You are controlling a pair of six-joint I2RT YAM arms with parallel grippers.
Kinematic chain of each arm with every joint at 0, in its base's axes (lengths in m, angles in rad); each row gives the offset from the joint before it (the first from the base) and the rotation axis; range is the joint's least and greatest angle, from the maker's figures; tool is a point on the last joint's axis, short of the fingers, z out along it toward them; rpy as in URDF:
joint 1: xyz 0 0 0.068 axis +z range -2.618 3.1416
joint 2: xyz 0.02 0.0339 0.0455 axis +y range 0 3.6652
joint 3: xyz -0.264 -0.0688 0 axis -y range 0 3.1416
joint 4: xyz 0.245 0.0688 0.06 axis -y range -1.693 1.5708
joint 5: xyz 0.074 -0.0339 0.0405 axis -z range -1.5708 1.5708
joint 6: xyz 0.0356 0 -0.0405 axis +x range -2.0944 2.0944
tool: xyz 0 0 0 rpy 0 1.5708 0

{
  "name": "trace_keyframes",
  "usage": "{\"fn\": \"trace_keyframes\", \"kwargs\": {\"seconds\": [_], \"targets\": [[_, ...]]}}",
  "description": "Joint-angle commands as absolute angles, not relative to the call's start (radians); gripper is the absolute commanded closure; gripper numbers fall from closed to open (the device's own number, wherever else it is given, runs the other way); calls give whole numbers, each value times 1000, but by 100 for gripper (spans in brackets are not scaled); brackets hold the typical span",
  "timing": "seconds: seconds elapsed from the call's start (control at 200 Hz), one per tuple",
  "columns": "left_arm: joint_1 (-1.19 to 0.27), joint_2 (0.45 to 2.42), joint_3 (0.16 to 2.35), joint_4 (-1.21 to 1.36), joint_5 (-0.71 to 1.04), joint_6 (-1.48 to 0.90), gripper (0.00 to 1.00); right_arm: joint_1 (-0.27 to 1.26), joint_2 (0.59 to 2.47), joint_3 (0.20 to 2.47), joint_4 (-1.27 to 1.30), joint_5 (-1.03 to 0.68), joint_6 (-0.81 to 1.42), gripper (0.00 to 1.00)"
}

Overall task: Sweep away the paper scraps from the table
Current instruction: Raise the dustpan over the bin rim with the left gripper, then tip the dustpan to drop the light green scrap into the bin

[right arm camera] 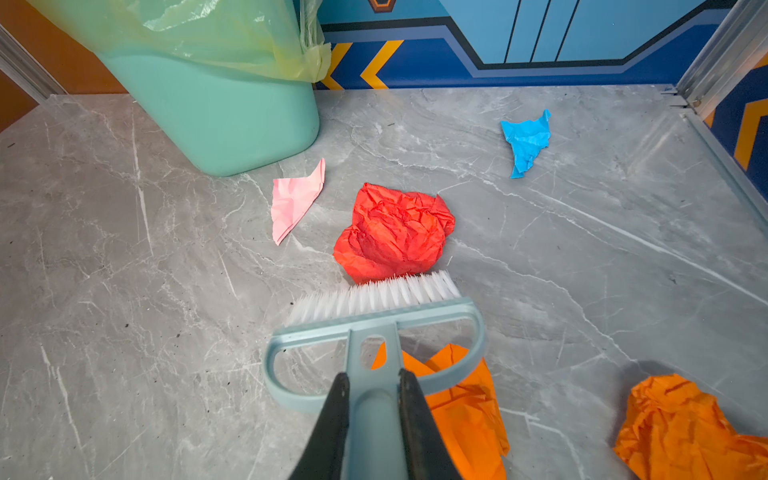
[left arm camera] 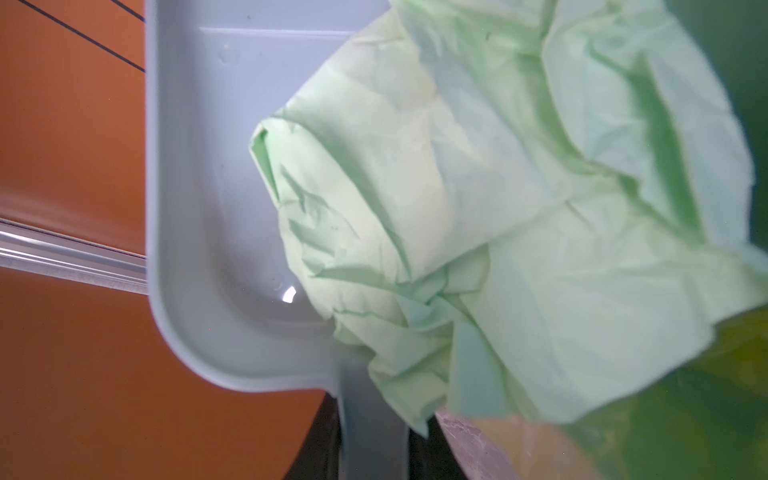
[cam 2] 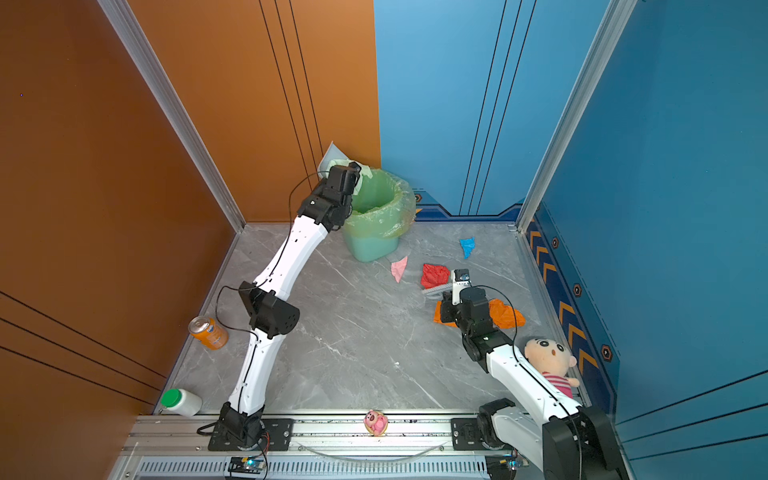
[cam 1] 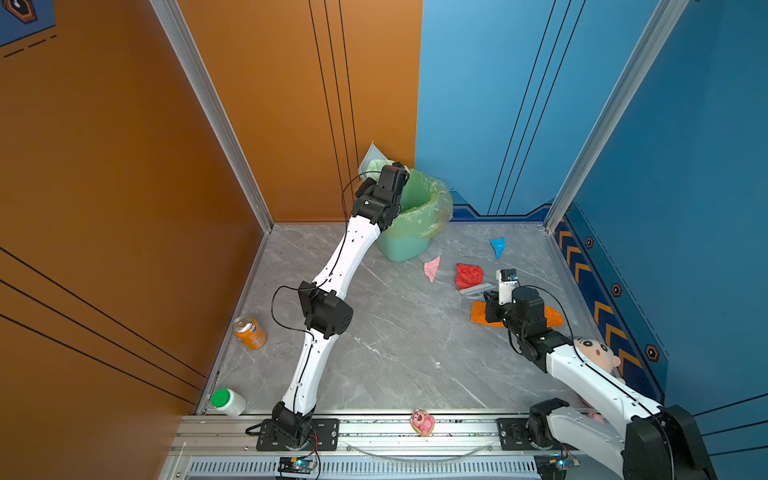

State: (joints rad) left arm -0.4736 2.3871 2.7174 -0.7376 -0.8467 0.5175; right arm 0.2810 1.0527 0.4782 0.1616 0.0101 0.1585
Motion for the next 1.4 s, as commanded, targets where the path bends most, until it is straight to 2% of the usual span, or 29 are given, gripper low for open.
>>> {"fn": "trace_keyframes", "kwargs": {"seconds": [0.0, 0.606, 0.941, 1.191, 1.392], "targets": [[-481, 2400, 2713, -664, -909, 574, 100, 272, 1035, 468, 185, -7, 172, 100], [-506, 2435, 2627, -391, -1035, 917, 100, 260, 1031, 462, 186, -9, 178, 100], [-515, 2439, 2621, -304, -1038, 985, 100, 252, 1028, 459, 187, -11, 176, 100], [-513, 2424, 2641, -303, -1022, 960, 100, 249, 1023, 458, 193, -4, 179, 100], [-509, 2374, 2660, -437, -941, 790, 100, 246, 1022, 471, 208, 20, 192, 100]]}}
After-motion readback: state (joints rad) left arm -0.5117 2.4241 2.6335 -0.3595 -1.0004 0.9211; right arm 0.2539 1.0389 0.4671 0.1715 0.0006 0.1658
